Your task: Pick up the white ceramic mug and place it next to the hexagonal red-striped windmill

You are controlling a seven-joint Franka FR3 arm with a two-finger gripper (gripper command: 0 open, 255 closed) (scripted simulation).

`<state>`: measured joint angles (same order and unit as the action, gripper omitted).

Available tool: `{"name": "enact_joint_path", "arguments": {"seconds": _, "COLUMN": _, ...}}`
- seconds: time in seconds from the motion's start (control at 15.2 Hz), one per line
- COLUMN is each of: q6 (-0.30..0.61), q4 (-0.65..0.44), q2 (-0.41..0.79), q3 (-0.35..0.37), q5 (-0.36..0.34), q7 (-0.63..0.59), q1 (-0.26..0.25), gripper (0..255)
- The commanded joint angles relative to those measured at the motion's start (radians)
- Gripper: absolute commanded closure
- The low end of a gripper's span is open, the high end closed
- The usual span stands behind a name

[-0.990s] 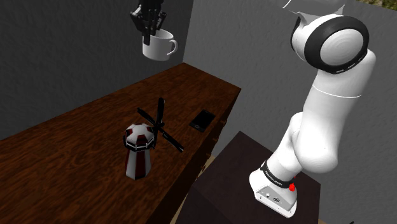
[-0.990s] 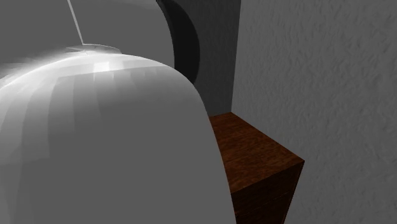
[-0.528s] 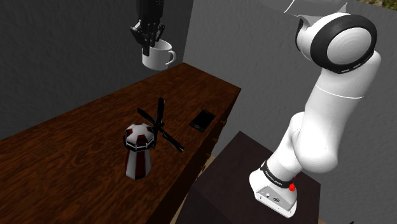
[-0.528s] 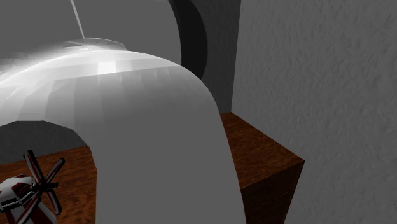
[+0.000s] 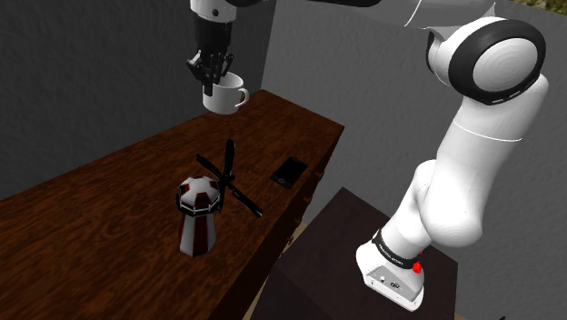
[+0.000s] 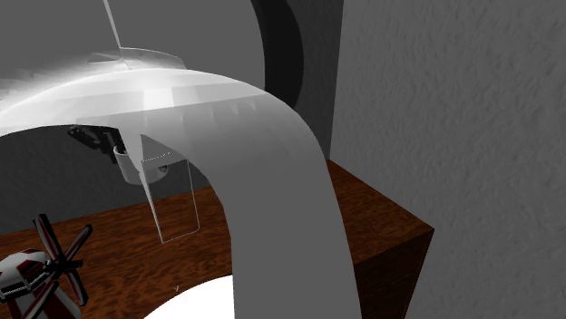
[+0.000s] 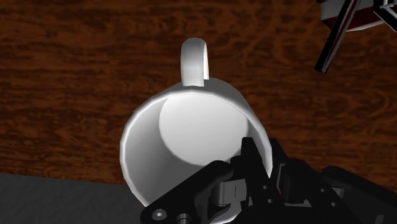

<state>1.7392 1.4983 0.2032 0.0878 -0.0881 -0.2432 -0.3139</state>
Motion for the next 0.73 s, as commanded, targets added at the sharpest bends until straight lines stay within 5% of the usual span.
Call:
{"name": "enact_joint_path", "arguments": {"seconds": 0.0, "q6": 0.03, "q4": 0.035, "q2": -0.006, "q3": -0.001, "q5": 0.0, "q7": -0.001, "q1": 0.001, "gripper": 255}}
{"name": "enact_joint_path", "arguments": {"seconds": 0.66, "q6": 0.163, "q4": 0.166, "q2": -0.003, "q3": -0.002, "q5": -0.003, "q7": -0.01, "q1": 0.003, "gripper": 255}}
